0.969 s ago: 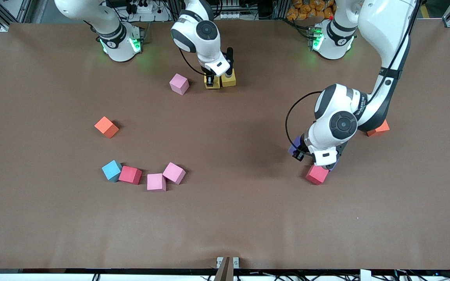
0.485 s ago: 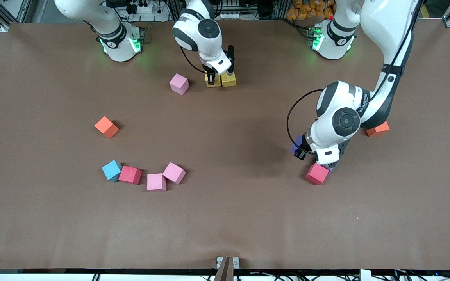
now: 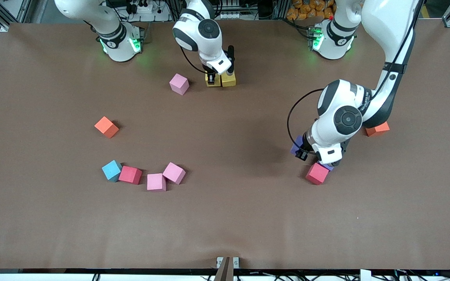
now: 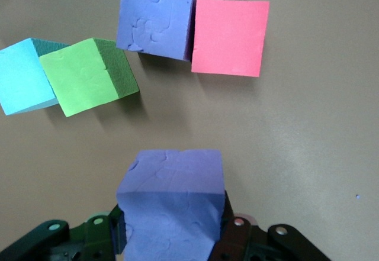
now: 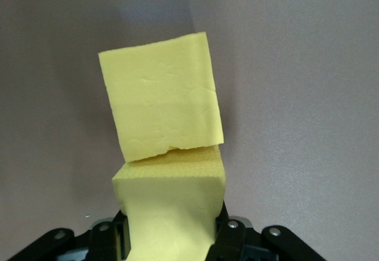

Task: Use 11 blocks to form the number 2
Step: 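Lift the purple cube and carry it toward the yellow cubes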

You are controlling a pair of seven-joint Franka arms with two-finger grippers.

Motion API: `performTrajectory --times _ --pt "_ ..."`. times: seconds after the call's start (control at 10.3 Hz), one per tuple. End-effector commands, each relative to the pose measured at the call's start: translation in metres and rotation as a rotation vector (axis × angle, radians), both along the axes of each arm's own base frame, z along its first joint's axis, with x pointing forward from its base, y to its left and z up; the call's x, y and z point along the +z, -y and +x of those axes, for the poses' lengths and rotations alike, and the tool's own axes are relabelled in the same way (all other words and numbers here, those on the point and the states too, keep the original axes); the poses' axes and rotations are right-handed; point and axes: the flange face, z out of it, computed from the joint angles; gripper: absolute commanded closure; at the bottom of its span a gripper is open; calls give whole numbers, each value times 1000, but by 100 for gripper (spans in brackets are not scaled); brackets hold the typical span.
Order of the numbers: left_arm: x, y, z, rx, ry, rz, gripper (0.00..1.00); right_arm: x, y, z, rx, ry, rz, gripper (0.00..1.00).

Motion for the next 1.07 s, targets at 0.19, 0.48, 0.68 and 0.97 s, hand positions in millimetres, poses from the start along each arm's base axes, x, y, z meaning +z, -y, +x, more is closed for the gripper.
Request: performTrajectory --times 0.19,0.48,0.68,0.97 --pt "4 4 -11 81 -22 -6 83 0 -5 -2 -32 -13 -1 52" --pt "3 3 -11 134 -27 1 83 1 -9 -11 -34 -12 -3 52" --pt "2 -2 -14 171 -36 7 83 2 -10 -11 -30 -11 -2 52" --pt "-5 -2 -19 247 -54 26 82 2 -9 -10 -31 -11 -2 52"
